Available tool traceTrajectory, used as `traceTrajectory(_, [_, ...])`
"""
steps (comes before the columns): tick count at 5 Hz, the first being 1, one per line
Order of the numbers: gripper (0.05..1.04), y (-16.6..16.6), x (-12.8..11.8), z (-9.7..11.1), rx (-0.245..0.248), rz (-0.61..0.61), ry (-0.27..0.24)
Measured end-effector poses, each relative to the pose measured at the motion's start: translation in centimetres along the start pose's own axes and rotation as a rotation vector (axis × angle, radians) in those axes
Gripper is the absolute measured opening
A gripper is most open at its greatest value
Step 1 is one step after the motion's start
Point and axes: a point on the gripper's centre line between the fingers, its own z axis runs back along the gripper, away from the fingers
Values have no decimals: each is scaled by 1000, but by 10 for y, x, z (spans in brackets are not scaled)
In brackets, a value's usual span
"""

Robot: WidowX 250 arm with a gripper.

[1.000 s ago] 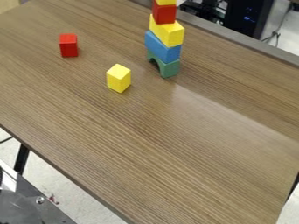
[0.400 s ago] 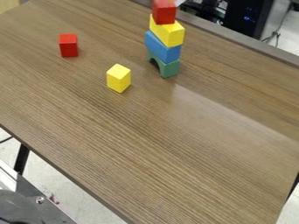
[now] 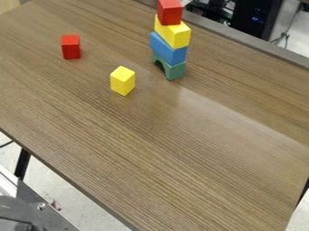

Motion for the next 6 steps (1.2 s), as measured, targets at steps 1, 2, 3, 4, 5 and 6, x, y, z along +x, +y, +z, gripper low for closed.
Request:
traceTrajectory(1, [573,19,-7,-24,33,-176,117])
traceTrajectory(2, [573,30,-9,-44,111,-269,101])
traceTrajectory(3, [573,40,1,-72,189,-274,101])
traceTrajectory(4, [573,51,4,-90,251,-242,125])
traceTrajectory(5, [573,62,1,-107,254,-209,135])
traceTrajectory(6, [573,75,5,-110,266,-131,99])
